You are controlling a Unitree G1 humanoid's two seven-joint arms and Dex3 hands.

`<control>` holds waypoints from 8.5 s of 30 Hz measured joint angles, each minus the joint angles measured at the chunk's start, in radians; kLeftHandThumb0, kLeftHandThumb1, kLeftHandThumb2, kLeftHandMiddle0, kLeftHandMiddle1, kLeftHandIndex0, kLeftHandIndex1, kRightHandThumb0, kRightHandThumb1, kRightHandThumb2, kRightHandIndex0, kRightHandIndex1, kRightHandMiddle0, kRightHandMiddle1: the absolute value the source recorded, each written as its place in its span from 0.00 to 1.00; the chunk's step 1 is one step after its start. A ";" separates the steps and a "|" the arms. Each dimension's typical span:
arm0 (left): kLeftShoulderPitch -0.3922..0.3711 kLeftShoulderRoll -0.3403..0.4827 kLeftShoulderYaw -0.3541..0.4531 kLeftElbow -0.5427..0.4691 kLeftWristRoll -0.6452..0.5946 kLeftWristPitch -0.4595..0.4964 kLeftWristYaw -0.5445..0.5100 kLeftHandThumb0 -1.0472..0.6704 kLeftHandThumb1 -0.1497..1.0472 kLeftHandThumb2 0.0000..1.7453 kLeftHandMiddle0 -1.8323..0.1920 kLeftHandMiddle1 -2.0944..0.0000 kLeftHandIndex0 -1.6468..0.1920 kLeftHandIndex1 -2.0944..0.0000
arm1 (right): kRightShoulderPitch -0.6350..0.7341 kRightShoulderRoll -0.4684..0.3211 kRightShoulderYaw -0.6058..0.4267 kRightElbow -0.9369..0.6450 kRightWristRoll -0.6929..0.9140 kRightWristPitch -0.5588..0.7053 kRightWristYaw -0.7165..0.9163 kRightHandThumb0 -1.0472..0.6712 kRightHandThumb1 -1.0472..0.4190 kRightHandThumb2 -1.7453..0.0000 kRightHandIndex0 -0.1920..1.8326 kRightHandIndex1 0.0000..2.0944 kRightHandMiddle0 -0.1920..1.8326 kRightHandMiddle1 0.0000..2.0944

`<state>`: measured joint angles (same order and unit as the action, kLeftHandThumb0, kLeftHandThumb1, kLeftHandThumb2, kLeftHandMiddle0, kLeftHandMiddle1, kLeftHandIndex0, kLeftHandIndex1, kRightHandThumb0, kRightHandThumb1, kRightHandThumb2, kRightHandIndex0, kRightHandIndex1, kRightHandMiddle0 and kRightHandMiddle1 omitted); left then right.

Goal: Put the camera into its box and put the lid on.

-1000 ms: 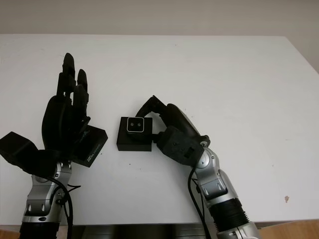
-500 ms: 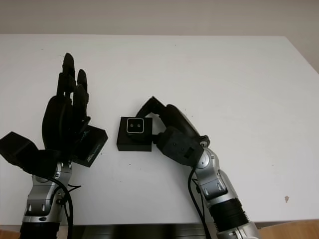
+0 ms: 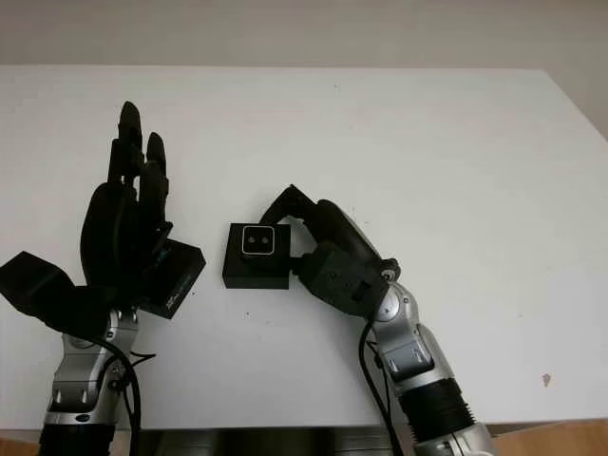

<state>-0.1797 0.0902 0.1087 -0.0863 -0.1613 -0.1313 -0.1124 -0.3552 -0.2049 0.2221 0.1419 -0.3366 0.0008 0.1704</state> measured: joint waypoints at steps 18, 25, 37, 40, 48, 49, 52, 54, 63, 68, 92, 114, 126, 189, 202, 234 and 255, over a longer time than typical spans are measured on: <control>0.006 -0.010 0.000 -0.012 0.001 -0.001 0.009 0.17 1.00 0.31 1.00 1.00 1.00 1.00 | 0.002 -0.030 0.003 -0.044 0.012 0.052 0.096 0.24 0.12 0.97 0.05 0.00 0.10 0.23; 0.006 -0.011 0.000 -0.013 -0.001 -0.001 0.008 0.17 1.00 0.31 1.00 1.00 1.00 1.00 | 0.002 -0.030 0.003 -0.049 0.013 0.064 0.107 0.24 0.12 0.97 0.03 0.01 0.10 0.17; 0.006 -0.012 0.000 -0.014 0.002 -0.001 0.011 0.17 1.00 0.31 1.00 1.00 1.00 1.00 | 0.005 -0.030 -0.014 -0.065 0.054 0.065 0.107 0.20 0.05 0.95 0.03 0.02 0.08 0.08; 0.006 -0.012 0.000 -0.014 0.003 -0.006 0.009 0.17 1.00 0.32 1.00 1.00 1.00 1.00 | 0.006 -0.020 -0.051 -0.079 0.103 0.067 0.092 0.16 0.01 0.91 0.03 0.03 0.07 0.07; -0.008 0.073 0.038 -0.003 0.018 -0.023 -0.024 0.17 1.00 0.27 0.91 0.95 0.92 0.96 | 0.010 0.016 -0.166 -0.116 0.276 0.076 0.072 0.16 0.00 0.82 0.10 0.05 0.10 0.06; -0.018 0.096 0.051 0.009 0.018 -0.031 -0.040 0.20 1.00 0.25 0.85 0.93 0.86 0.93 | 0.010 0.016 -0.178 -0.117 0.286 0.083 0.070 0.16 0.00 0.82 0.11 0.05 0.11 0.06; -0.058 0.172 0.092 0.051 -0.001 -0.065 -0.099 0.21 1.00 0.21 0.76 0.90 0.78 0.89 | 0.012 0.013 -0.195 -0.118 0.295 0.101 0.060 0.16 0.00 0.82 0.11 0.05 0.12 0.06; -0.083 0.218 0.112 0.079 -0.003 -0.068 -0.121 0.21 1.00 0.15 0.71 0.88 0.72 0.86 | 0.015 0.011 -0.196 -0.118 0.295 0.106 0.059 0.16 0.00 0.82 0.12 0.05 0.12 0.06; -0.135 0.470 0.140 0.249 0.114 -0.089 -0.233 0.17 0.88 0.02 0.79 0.98 0.81 0.91 | 0.021 0.007 -0.238 -0.122 0.331 0.144 0.049 0.18 0.00 0.80 0.12 0.04 0.13 0.06; -0.141 0.650 0.089 0.315 0.202 -0.138 -0.398 0.14 0.86 0.03 0.86 0.99 0.85 0.96 | 0.023 0.007 -0.243 -0.144 0.340 0.171 0.042 0.20 0.00 0.80 0.12 0.04 0.13 0.05; -0.260 0.840 -0.155 0.377 0.386 -0.128 -0.752 0.23 0.79 0.03 0.93 0.98 0.94 0.98 | 0.026 0.019 -0.250 -0.154 0.347 0.231 -0.058 0.25 0.00 0.80 0.14 0.03 0.16 0.04; -0.205 0.762 -0.169 0.433 0.396 -0.244 -0.554 0.37 0.85 0.04 0.82 0.94 0.85 0.94 | 0.026 0.023 -0.249 -0.154 0.351 0.244 -0.062 0.23 0.00 0.80 0.14 0.03 0.16 0.04; -0.201 0.707 -0.145 0.539 0.340 -0.354 -0.447 0.45 0.88 0.03 0.83 0.54 0.79 0.71 | 0.026 0.024 -0.252 -0.154 0.354 0.247 -0.061 0.25 0.00 0.81 0.15 0.03 0.17 0.04; -0.329 0.527 -0.052 -0.027 0.119 0.601 -0.432 0.42 0.89 0.03 0.67 0.09 0.74 0.19 | 0.049 0.051 -0.210 -0.131 0.313 0.213 -0.069 0.21 0.00 0.81 0.17 0.03 0.18 0.05; -0.342 0.516 -0.193 0.000 0.272 0.624 -0.406 0.44 0.90 0.03 0.68 0.09 0.75 0.18 | 0.050 0.060 -0.201 -0.114 0.306 0.193 -0.083 0.21 0.00 0.81 0.17 0.03 0.19 0.05; -0.345 0.391 -0.219 -0.020 0.325 0.665 -0.294 0.45 0.92 0.03 0.70 0.09 0.77 0.18 | 0.050 0.083 -0.193 -0.113 0.307 0.213 -0.096 0.20 0.00 0.81 0.17 0.03 0.18 0.05; -0.356 0.379 -0.219 -0.014 0.277 0.711 -0.347 0.45 0.92 0.03 0.68 0.06 0.75 0.15 | 0.050 0.102 -0.193 -0.113 0.308 0.213 -0.102 0.21 0.00 0.81 0.16 0.02 0.18 0.04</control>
<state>-0.5356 0.4688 -0.1108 -0.1006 0.1160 0.5799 -0.4594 -0.3053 -0.1024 0.0288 0.0287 -0.0289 0.2136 0.0684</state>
